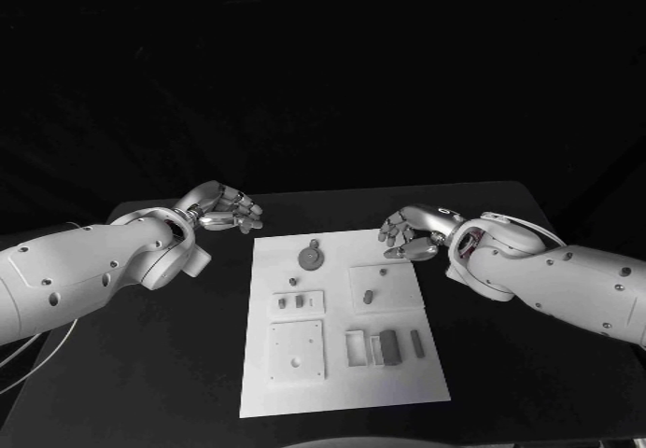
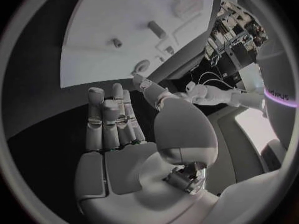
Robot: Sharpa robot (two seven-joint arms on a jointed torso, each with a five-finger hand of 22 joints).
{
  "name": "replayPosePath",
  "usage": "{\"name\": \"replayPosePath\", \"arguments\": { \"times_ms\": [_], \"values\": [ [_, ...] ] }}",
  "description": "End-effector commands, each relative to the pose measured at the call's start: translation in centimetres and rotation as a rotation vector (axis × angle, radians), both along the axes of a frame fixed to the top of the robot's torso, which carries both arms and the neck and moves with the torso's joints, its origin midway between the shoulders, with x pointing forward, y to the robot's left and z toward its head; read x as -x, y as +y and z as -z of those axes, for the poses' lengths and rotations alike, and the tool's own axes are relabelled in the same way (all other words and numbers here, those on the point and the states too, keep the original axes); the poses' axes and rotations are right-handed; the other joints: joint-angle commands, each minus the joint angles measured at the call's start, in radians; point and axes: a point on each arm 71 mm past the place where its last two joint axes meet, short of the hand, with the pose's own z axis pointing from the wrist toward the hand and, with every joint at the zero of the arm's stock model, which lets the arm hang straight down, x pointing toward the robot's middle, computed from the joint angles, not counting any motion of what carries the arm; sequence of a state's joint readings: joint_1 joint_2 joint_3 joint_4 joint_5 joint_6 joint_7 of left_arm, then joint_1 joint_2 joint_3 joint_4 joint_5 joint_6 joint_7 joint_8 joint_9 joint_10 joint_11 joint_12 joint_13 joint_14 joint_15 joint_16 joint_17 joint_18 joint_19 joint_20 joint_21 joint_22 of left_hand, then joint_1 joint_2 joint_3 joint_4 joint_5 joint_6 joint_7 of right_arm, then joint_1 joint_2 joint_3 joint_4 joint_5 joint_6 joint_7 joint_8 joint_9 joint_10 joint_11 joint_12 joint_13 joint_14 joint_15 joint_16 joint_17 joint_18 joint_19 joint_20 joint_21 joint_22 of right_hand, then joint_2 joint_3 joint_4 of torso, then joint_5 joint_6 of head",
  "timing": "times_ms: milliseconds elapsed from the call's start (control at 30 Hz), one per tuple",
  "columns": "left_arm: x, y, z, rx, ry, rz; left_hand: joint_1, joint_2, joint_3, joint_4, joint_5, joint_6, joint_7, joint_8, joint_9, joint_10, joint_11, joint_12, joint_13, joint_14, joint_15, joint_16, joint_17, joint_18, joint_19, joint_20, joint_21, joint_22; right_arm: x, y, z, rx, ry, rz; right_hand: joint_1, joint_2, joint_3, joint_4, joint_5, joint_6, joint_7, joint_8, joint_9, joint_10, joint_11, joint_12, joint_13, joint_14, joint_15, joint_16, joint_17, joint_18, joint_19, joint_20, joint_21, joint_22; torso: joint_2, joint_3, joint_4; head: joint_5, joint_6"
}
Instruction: Assemble the parts on the task board
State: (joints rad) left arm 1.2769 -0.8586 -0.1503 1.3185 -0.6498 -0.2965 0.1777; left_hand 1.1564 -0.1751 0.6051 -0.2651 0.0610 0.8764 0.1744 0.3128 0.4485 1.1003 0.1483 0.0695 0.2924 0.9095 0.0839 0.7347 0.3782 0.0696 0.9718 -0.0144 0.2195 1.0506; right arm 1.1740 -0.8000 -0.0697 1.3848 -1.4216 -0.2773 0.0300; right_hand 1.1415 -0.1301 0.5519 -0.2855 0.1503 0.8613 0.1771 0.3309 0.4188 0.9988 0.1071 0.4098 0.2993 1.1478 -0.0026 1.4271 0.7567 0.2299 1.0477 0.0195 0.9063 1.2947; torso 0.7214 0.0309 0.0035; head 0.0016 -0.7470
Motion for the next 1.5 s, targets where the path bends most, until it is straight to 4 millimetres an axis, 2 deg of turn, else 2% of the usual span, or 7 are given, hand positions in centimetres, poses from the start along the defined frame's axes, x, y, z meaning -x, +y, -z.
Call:
{"name": "replayPosePath", "arguments": {
  "times_ms": [33, 167, 467, 833, 1067, 1233, 1500],
  "values": [
    [0.2, -0.5, -0.2, 0.082, 0.014, 0.033, -0.006, 0.001, -0.007, -0.001, -0.002, -0.002, -0.001, 0.003, 0.001, 0.005, -0.003, 0.000, -0.002, 0.004, 0.000, -0.008, 0.002, 0.004, 0.007, -0.001, -0.007, -0.002, 0.6, 0.6, 0.8, 0.162, -0.064, -0.099, 0.011, -0.002, -0.005, -0.002, 0.003, 0.015, -0.006, 0.010, 0.002, 0.031, -0.005, -0.016, -0.012, 0.013, -0.005, 0.000, 0.000, 0.032, 0.011, -0.005, 0.004, 0.001, 0.000, 0.0001, -0.0012, 0.004, 0.000],
    [0.2, -0.3, -0.1, 0.078, 0.015, 0.023, -0.007, 0.002, -0.009, -0.001, -0.002, -0.002, -0.002, 0.003, 0.001, 0.006, -0.003, 0.001, -0.003, 0.005, 0.001, -0.010, 0.004, 0.004, 0.008, 0.000, -0.008, -0.002, 1.1, 0.9, 1.8, 0.242, -0.066, -0.107, 0.011, -0.006, -0.007, -0.002, 0.003, 0.026, -0.010, 0.014, 0.003, 0.056, -0.009, -0.033, -0.023, 0.024, -0.009, -0.002, 0.002, 0.032, 0.020, -0.010, 0.004, 0.003, 0.002, 0.0007, 0.0016, 0.007, -0.003],
    [0.1, 0.4, -0.1, 0.067, 0.008, -0.030, -0.009, 0.002, -0.014, -0.001, -0.002, -0.001, -0.002, 0.005, 0.002, 0.006, -0.003, 0.000, -0.007, 0.006, 0.002, -0.017, 0.008, 0.004, 0.009, 0.000, -0.012, -0.004, 1.2, 1.2, 2.7, 0.287, -0.086, -0.092, 0.002, -0.022, -0.008, 0.001, 0.003, 0.023, -0.009, 0.011, 0.001, 0.065, -0.008, -0.056, -0.035, 0.028, -0.008, -0.008, 0.002, 0.032, 0.022, -0.010, 0.000, 0.003, 0.002, 0.0001, 0.0005, 0.012, -0.007],
    [0.1, 0.5, -0.1, 0.069, 0.014, -0.031, -0.008, 0.001, -0.022, 0.000, -0.002, -0.003, -0.002, 0.005, 0.001, 0.006, -0.002, -0.001, -0.015, 0.015, -0.001, -0.024, 0.021, 0.006, 0.020, -0.002, -0.012, -0.003, 0.8, 1.9, 3.6, 0.305, -0.077, -0.089, 0.001, -0.026, -0.005, 0.002, 0.003, 0.016, -0.008, 0.006, -0.002, 0.062, -0.004, -0.077, -0.044, 0.025, -0.004, -0.013, 0.004, 0.032, 0.020, -0.009, -0.006, 0.003, 0.002, -0.0005, 0.0012, 0.018, -0.013],
    [0.1, 0.5, -0.1, 0.070, 0.012, -0.038, -0.008, 0.003, -0.023, 0.000, -0.002, -0.004, -0.001, 0.004, 0.001, 0.004, -0.001, -0.001, -0.017, 0.015, -0.001, -0.027, 0.023, 0.005, 0.019, -0.002, -0.013, -0.003, 0.6, 2.3, 4.1, 0.311, -0.062, -0.095, 0.004, -0.014, -0.001, 0.001, 0.003, 0.018, -0.010, 0.007, -0.001, 0.064, -0.004, -0.083, -0.047, 0.023, -0.003, -0.015, 0.005, 0.032, 0.018, -0.008, -0.008, 0.004, 0.002, -0.0011, 0.0011, 0.020, -0.014],
    [0.1, 0.5, -0.1, 0.072, 0.014, -0.037, -0.008, 0.003, -0.024, 0.001, -0.002, -0.005, -0.001, 0.004, 0.001, 0.003, -0.001, -0.002, -0.019, 0.012, 0.000, -0.031, 0.026, 0.004, 0.016, -0.001, -0.016, -0.004, 0.5, 2.1, 4.4, 0.321, -0.046, -0.089, 0.013, 0.007, 0.003, -0.003, 0.003, 0.019, -0.012, 0.007, -0.001, 0.064, -0.005, -0.093, -0.052, 0.020, -0.004, -0.016, 0.007, 0.032, 0.015, -0.007, -0.011, 0.005, 0.002, -0.0013, 0.0018, 0.018, -0.017],
    [0.1, 0.5, -0.1, 0.073, 0.016, -0.042, -0.007, 0.004, -0.024, 0.002, -0.002, -0.009, 0.001, 0.003, 0.000, -0.001, 0.001, -0.003, -0.023, 0.010, 0.002, -0.037, 0.030, 0.004, 0.014, 0.001, -0.020, -0.005, 0.5, 2.4, 5.0, 0.335, -0.028, -0.098, 0.019, 0.021, 0.002, -0.005, 0.003, 0.026, -0.014, 0.010, 0.000, 0.072, -0.005, -0.098, -0.054, 0.019, -0.005, -0.017, 0.009, 0.032, 0.013, -0.006, -0.011, 0.009, 0.002, -0.0011, 0.0003, 0.021, -0.018]
  ]
}}
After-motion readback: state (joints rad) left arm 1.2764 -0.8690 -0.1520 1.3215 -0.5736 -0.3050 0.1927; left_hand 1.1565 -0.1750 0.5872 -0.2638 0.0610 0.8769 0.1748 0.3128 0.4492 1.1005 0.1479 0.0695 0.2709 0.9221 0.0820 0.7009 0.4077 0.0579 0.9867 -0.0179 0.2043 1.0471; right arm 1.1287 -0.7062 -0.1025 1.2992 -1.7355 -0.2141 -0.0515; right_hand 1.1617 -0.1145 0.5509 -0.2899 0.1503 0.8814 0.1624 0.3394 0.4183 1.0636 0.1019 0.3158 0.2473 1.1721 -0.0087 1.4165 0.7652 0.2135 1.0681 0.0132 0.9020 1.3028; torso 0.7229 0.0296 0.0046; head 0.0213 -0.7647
